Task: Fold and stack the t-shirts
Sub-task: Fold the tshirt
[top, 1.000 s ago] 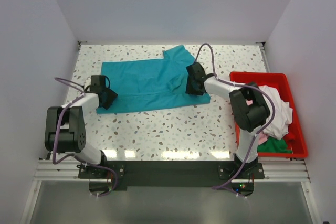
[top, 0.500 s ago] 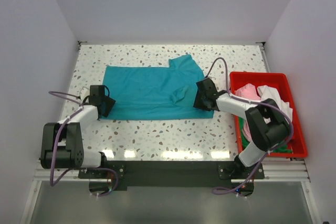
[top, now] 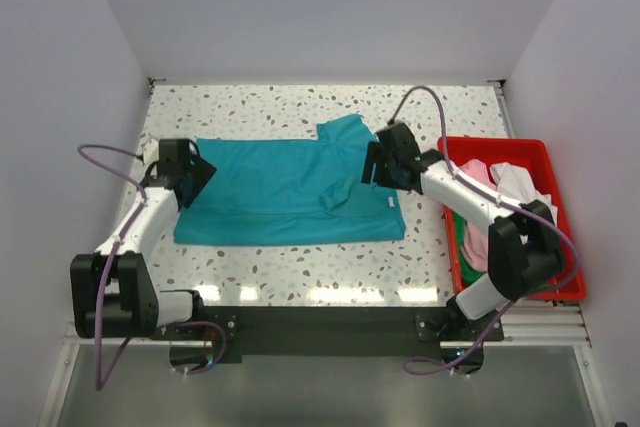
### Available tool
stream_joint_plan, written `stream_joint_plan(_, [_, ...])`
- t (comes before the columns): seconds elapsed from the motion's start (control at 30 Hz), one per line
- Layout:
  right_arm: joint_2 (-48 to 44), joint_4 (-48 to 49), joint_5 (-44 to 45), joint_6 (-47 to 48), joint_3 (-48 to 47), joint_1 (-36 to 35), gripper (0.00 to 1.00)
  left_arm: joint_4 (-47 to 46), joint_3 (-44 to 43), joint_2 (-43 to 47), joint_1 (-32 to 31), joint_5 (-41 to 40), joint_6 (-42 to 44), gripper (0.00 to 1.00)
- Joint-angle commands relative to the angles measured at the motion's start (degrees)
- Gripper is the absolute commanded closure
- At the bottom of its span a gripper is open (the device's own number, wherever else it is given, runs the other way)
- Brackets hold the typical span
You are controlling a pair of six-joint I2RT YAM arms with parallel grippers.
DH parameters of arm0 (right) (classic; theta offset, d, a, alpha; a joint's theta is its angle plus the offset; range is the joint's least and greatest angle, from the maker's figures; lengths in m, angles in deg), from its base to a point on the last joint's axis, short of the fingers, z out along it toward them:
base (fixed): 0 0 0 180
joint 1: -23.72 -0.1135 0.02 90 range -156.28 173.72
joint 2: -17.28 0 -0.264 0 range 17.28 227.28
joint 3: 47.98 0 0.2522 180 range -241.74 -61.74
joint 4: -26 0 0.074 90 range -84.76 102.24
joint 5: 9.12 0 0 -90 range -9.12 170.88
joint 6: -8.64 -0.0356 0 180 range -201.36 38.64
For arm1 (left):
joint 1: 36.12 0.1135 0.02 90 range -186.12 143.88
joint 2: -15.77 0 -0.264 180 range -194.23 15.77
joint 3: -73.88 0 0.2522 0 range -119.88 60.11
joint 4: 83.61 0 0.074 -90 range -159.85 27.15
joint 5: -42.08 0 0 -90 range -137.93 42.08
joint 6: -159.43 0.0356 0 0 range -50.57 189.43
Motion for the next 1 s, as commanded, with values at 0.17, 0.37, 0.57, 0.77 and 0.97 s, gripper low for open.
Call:
stream_joint_plan(0.17, [24.1, 5.7, -3.3, 12.9, -35.9, 4.5, 0.28, -3.6, -26.5, -19.9, 2.8, -6.9, 16.7, 0.25])
stream_joint_plan(0.37, [37.4, 7.2, -5.5, 17.6, -50.1, 7.5, 0.31, -5.9, -39.3, -35.2, 4.8, -4.2, 26.1, 0.32])
stream_joint_plan(0.57, [43.9, 9.7, -9.4, 17.9, -55.6, 9.8, 0.32, -5.1, -49.9, -46.4, 4.7, -4.6, 31.4, 0.38])
stream_joint_plan(0.77, [48.7, 8.8, -9.8, 18.7, -60.6, 10.1, 0.33, -5.1, -52.9, -50.7, 4.4, -2.5, 32.7, 0.42])
stream_joint_plan(0.97, [52.3, 8.9, -10.6, 18.5, -62.9, 10.1, 0.33, -6.6, -50.1, -51.4, 4.0, -1.0, 32.6, 0.45])
